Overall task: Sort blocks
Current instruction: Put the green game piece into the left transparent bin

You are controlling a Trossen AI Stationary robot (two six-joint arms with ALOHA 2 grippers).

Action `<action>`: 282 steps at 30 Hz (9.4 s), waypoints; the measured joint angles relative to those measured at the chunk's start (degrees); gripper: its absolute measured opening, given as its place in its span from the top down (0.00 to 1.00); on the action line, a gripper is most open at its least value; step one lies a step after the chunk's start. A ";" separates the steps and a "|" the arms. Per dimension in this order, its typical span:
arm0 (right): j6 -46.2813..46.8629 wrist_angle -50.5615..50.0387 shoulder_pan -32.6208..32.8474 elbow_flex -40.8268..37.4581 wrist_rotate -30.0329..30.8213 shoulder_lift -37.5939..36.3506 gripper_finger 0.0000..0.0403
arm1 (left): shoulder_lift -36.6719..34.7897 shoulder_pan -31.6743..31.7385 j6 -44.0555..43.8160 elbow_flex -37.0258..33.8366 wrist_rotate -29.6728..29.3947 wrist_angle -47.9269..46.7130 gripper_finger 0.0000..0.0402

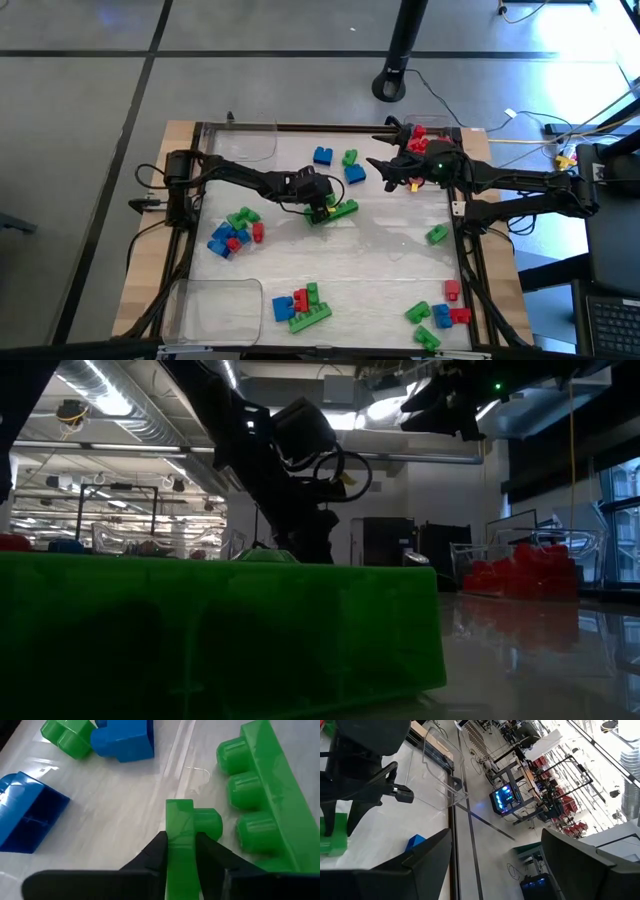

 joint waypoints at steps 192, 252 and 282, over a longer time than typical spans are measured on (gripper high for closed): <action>-1.73 -1.62 0.00 0.02 1.27 0.00 0.23 | -42.71 18.25 12.72 -0.11 -21.86 -39.45 0.67; -1.51 -1.55 0.00 0.00 1.28 0.00 0.23 | -42.58 -2.06 -38.36 -19.80 15.74 -66.58 0.45; -1.52 -1.64 0.01 0.00 1.28 0.01 0.23 | -33.29 -15.64 -14.32 -22.45 9.49 -56.88 0.45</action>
